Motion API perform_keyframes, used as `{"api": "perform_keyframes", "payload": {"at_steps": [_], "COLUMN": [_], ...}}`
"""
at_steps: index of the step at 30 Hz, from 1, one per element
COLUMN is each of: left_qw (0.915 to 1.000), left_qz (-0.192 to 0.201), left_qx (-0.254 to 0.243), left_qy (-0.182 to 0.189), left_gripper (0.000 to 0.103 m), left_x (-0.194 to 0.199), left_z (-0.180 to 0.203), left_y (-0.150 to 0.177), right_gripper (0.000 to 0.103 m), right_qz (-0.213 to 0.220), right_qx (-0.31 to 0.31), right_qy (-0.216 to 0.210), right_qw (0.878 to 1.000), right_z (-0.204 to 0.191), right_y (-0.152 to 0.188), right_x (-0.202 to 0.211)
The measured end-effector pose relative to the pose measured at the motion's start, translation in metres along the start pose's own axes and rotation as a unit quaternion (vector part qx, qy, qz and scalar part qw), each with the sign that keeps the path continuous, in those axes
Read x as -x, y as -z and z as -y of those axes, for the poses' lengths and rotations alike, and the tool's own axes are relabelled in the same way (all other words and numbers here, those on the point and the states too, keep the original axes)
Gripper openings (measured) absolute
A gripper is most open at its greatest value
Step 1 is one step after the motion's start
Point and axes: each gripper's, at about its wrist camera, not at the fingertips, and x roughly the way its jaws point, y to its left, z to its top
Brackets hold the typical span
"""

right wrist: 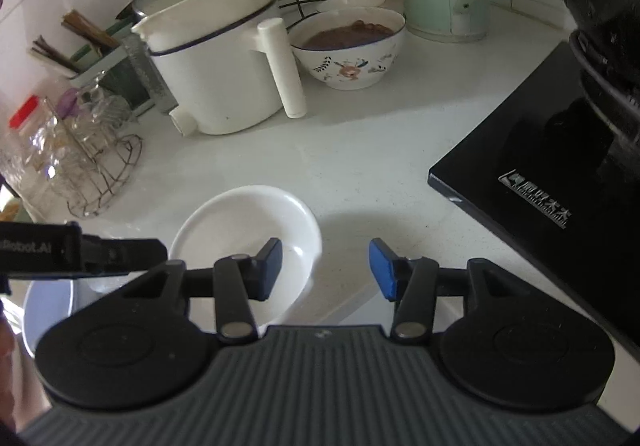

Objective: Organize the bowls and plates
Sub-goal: 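Move both grippers to the rim of the white ceramic bowl, then close both grippers on the white bowl rim and lift it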

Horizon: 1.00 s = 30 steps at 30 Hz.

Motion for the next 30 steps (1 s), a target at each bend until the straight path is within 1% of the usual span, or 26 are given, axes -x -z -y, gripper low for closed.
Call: {"api": "perform_keyframes", "payload": {"at_steps": [1, 4, 5, 7, 9, 10, 11, 12, 13, 14, 16, 17, 19, 23, 25, 28, 30], "left_qw": [1.0000, 1.0000, 1.0000, 0.9998, 0.9998, 0.9997, 0.9996, 0.9996, 0.9995, 0.9993, 0.9991, 0.9992, 0.9993, 0.9995, 0.9996, 0.9996, 0.9994], "left_qz": [-0.001, -0.005, -0.008, -0.014, -0.017, -0.021, -0.024, -0.025, -0.026, -0.029, -0.034, -0.033, -0.030, -0.025, -0.020, -0.013, -0.002], "left_qx": [0.001, -0.005, -0.004, -0.009, -0.008, -0.007, -0.005, 0.001, 0.012, 0.022, 0.026, 0.024, 0.021, 0.020, 0.012, 0.007, -0.010], "left_qy": [0.004, -0.001, 0.001, -0.004, -0.005, -0.006, -0.011, -0.014, -0.010, -0.006, -0.004, -0.002, 0.003, -0.004, -0.014, -0.024, -0.033], "left_gripper": [0.060, 0.060, 0.060, 0.059, 0.055, 0.049, 0.045, 0.043, 0.039, 0.033, 0.024, 0.022, 0.022, 0.022, 0.022, 0.022, 0.022], "left_x": [-0.002, -0.009, -0.011, -0.018, -0.022, -0.025, -0.027, -0.029, -0.030, -0.032, -0.035, -0.036, -0.035, -0.029, -0.023, -0.012, -0.002], "left_z": [-0.001, 0.001, 0.001, 0.002, 0.002, 0.002, 0.001, 0.000, -0.003, -0.005, -0.006, -0.005, -0.003, -0.001, 0.002, 0.004, 0.008], "left_y": [-0.003, -0.007, -0.008, -0.008, -0.007, -0.006, -0.006, -0.005, -0.004, -0.004, -0.004, -0.004, -0.004, -0.003, -0.004, -0.005, -0.004], "right_gripper": [0.051, 0.049, 0.045, 0.041, 0.034, 0.032, 0.027, 0.022, 0.020, 0.017, 0.015, 0.012, 0.011, 0.011, 0.011, 0.012, 0.012], "right_qz": [0.000, 0.002, -0.001, -0.007, -0.011, -0.012, -0.013, -0.016, -0.020, -0.022, -0.023, -0.025, -0.027, -0.029, -0.037, -0.031, -0.028], "right_qx": [-0.005, -0.006, -0.010, -0.023, -0.034, -0.036, -0.039, -0.045, -0.050, -0.054, -0.056, -0.055, -0.059, -0.057, -0.060, -0.059, -0.061], "right_qy": [-0.004, -0.008, -0.009, -0.012, -0.016, -0.015, -0.013, -0.010, -0.013, -0.017, -0.022, -0.025, -0.033, -0.033, -0.031, -0.037, -0.046], "right_qw": [1.000, 1.000, 1.000, 1.000, 0.999, 0.999, 0.999, 0.999, 0.998, 0.998, 0.998, 0.998, 0.997, 0.997, 0.997, 0.997, 0.997], "right_z": [0.002, 0.004, 0.004, 0.006, 0.008, 0.008, 0.008, 0.008, 0.009, 0.010, 0.011, 0.011, 0.011, 0.007, 0.004, -0.003, -0.006], "right_y": [0.000, 0.000, 0.000, 0.001, 0.002, 0.002, 0.003, 0.004, 0.004, 0.003, 0.002, 0.002, 0.001, 0.000, 0.000, -0.001, -0.003], "right_x": [-0.001, -0.008, -0.010, -0.014, -0.017, -0.019, -0.020, -0.021, -0.023, -0.023, -0.024, -0.025, -0.025, -0.023, -0.022, -0.014, -0.008]}}
